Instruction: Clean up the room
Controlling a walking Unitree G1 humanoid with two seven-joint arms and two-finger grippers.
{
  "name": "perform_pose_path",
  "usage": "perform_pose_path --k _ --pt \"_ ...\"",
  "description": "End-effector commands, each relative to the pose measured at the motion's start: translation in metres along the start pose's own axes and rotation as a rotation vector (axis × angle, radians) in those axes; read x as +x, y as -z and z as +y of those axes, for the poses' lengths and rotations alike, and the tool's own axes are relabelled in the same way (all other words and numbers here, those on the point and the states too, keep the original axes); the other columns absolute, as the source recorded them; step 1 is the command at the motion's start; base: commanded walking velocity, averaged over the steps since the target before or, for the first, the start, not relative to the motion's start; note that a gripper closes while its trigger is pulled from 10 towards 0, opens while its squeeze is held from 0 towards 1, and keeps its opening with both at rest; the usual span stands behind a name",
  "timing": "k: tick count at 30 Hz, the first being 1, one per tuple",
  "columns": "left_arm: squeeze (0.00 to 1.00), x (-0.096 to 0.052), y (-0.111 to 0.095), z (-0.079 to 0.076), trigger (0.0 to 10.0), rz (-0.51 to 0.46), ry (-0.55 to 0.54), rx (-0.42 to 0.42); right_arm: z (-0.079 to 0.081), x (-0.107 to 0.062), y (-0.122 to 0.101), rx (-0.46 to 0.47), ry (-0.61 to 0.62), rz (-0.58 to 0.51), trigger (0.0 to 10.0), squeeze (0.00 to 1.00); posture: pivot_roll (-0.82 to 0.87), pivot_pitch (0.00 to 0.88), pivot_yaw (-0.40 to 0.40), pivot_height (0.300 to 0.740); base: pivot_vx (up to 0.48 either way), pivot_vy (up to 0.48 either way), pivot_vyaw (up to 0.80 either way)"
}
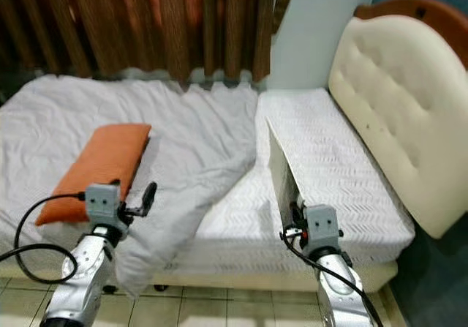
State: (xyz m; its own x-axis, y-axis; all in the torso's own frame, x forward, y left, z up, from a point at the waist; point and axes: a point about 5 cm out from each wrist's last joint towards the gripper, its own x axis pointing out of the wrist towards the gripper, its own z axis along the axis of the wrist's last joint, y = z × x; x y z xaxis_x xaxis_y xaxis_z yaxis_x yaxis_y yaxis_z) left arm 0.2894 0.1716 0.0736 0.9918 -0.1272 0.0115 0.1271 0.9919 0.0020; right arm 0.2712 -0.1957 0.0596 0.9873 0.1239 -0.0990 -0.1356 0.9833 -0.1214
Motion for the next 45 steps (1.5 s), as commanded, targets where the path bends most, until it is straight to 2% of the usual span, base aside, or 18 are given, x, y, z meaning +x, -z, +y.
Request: perform_pose_path --k 1,4,9,13,16,20,45 --pt "0.00 0.004 0.000 -0.011 10.0 0.001 0.042 0.006 -0.002 0.001 -0.006 -0.005 -0.003 -0.024 0.0 0.00 -0.06 0.000 -0.013 0.740 0.000 -0.435 -0.80" --pt "0.00 0.005 0.000 -0.012 10.0 0.000 0.045 0.008 0.000 0.002 -0.007 -0.012 -0.013 -0.032 0.0 0.00 -0.06 0.000 -0.011 0.740 0.000 -0.435 -0.80" --pt "0.00 0.006 0.000 -0.011 10.0 0.000 0.039 0.006 0.000 0.005 -0.008 -0.010 -0.017 -0.033 0.0 0.00 -0.06 0.000 -0.010 0.740 0.061 -0.419 0.00" --pt "0.00 0.009 0.001 -0.009 10.0 0.017 0.011 0.034 -0.001 0.007 -0.009 -0.009 -0.020 -0.032 0.0 0.00 -0.06 0.000 -0.010 0.740 0.000 0.000 0.00" --pt "0.00 0.010 -0.002 -0.010 10.0 -0.004 0.018 0.039 0.000 0.010 -0.009 -0.005 -0.029 -0.033 0.0 0.00 -0.06 0.000 -0.011 0.740 0.000 0.000 0.00" --pt "0.00 0.009 -0.001 -0.010 10.0 -0.003 0.005 0.012 0.003 0.011 -0.008 0.002 -0.048 -0.028 0.0 0.00 -0.05 0.000 -0.011 0.740 0.443 0.000 0.00" --pt "0.00 0.009 0.000 -0.017 10.0 -0.001 0.005 0.002 0.006 0.011 -0.004 0.022 -0.075 -0.014 0.0 0.00 -0.05 0.000 -0.013 0.740 0.443 0.000 0.00"
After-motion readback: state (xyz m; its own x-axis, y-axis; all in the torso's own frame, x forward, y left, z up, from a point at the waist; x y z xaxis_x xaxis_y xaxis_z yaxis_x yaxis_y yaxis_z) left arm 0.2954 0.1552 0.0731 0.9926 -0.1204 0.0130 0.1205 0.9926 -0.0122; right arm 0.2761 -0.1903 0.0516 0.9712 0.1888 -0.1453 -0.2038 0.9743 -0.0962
